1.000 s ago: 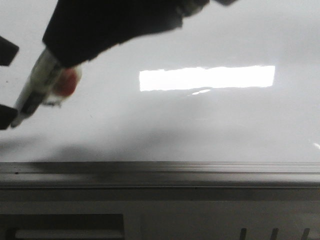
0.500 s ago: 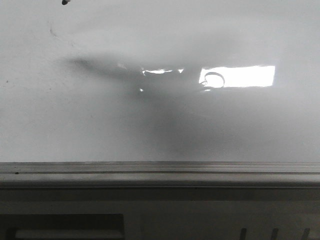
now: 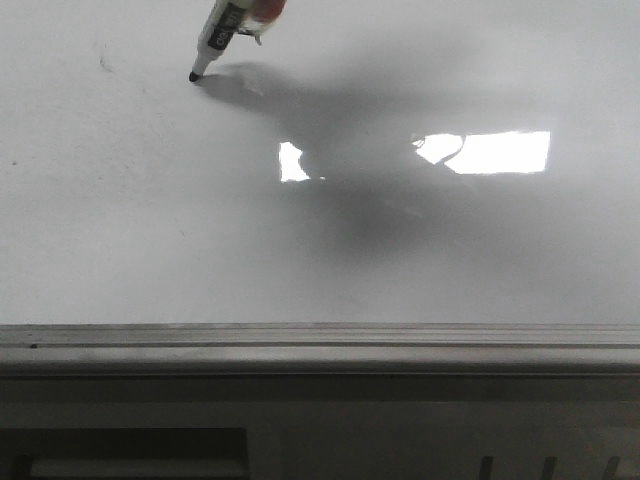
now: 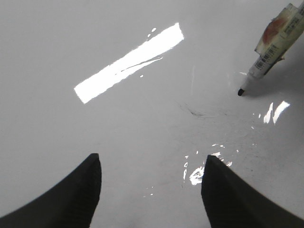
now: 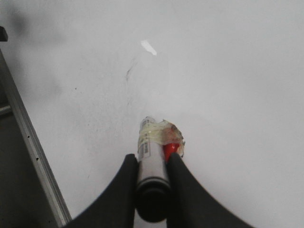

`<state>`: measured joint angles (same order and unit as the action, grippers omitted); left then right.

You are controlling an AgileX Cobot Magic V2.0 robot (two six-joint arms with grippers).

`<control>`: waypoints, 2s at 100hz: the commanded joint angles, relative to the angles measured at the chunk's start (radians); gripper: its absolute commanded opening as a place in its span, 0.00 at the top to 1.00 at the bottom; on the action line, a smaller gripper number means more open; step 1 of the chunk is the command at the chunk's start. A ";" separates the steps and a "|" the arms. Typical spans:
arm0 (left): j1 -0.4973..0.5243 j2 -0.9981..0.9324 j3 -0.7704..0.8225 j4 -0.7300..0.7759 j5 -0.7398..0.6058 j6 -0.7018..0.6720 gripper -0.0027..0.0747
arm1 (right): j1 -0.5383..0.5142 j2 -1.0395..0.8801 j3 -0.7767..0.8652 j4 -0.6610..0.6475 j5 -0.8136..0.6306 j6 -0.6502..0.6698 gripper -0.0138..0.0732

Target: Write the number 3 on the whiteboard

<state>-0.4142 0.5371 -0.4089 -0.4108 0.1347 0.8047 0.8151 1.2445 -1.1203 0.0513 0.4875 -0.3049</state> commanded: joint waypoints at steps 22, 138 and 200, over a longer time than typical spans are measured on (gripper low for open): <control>0.001 0.001 -0.034 -0.015 -0.076 -0.011 0.41 | -0.077 -0.058 -0.037 -0.038 0.042 0.031 0.91; 0.001 0.001 -0.034 -0.015 -0.054 -0.011 0.41 | 0.045 0.026 0.062 0.045 0.075 0.087 0.91; -0.255 0.059 -0.034 -0.111 0.093 0.155 0.41 | 0.165 -0.073 0.035 0.050 0.104 0.083 0.92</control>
<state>-0.5880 0.5600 -0.4089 -0.4970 0.3024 0.8989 0.9807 1.1991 -1.0474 0.1110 0.6503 -0.2176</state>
